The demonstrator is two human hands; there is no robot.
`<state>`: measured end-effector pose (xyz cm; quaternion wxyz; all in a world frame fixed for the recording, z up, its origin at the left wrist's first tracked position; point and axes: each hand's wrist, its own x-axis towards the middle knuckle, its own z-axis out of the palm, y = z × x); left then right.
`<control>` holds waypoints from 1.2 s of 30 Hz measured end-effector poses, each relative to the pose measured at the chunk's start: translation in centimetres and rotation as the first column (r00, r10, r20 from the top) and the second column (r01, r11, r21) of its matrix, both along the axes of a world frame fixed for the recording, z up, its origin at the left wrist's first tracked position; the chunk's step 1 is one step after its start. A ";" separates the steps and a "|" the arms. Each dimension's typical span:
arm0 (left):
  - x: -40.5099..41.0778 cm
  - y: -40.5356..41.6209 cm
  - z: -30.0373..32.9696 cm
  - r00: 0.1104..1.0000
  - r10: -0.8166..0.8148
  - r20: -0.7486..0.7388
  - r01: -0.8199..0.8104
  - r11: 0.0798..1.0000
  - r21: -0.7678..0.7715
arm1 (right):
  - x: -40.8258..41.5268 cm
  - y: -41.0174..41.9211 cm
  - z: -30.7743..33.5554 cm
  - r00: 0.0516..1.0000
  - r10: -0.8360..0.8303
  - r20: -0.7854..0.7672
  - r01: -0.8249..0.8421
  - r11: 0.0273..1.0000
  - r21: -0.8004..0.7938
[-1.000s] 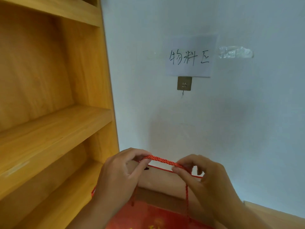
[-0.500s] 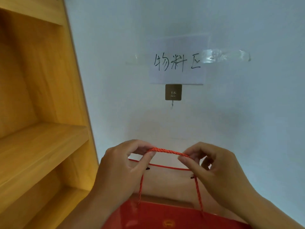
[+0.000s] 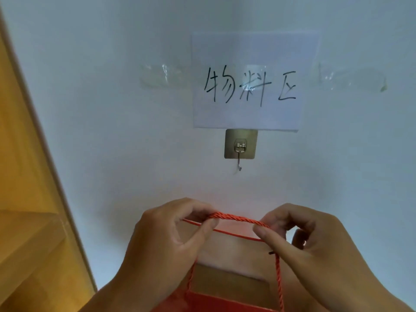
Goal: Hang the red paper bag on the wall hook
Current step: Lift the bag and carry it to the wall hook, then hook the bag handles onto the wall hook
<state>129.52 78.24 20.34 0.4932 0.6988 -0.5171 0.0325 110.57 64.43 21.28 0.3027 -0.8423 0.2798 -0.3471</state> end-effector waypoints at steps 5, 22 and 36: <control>2.1 -2.9 0.3 0.999 0.044 0.002 -0.044 0.998 -0.044 | 2.4 -3.2 0.6 0.999 0.033 0.021 -0.032 0.998 -0.050; 5.5 -10.1 2.0 0.990 0.136 0.041 -0.133 0.988 -0.077 | 7.3 -10.5 3.4 0.998 -0.049 0.038 0.055 0.979 -0.196; 5.4 -11.8 -0.6 0.992 0.126 -0.014 -0.126 0.992 0.006 | 7.4 -11.8 0.7 0.994 -0.109 -0.031 0.100 0.970 -0.220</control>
